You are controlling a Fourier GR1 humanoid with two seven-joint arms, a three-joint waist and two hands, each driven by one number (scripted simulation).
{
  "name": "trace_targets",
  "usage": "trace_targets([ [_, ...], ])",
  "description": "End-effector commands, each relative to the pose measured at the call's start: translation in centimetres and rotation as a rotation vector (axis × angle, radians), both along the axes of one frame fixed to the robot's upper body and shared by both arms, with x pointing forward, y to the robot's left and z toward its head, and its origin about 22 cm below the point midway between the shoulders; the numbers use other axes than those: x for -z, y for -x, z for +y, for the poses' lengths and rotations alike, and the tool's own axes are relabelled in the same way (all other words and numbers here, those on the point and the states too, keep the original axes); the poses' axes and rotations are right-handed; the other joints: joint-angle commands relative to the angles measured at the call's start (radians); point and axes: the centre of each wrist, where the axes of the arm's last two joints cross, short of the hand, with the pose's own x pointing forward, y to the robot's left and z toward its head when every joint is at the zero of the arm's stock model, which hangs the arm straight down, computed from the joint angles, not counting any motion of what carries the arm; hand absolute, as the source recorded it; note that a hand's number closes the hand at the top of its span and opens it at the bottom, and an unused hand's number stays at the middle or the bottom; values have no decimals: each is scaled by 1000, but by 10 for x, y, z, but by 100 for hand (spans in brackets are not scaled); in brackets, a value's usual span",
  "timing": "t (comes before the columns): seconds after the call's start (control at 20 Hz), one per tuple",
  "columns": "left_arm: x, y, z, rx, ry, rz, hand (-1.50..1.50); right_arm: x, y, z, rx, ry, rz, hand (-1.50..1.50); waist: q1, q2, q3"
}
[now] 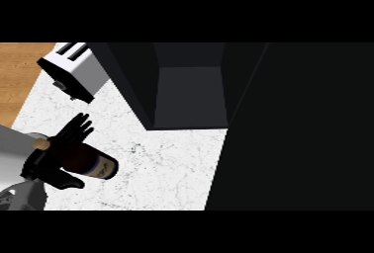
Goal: Pick up the wine, place it into the cabinet and close the cabinet
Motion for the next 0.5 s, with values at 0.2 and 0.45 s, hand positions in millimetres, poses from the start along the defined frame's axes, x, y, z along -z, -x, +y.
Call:
trace_targets([
  [0.2, 28, 2, -8, 64, 79, 69, -150, -21, 33, -18, 44, -23, -98, -150, 1, 1, 0],
  [0.45, 40, -2, -22, 86, 80, 63, -150, -27, 35, -19, 25, -27, -91, -150, 0, 0, 0],
])
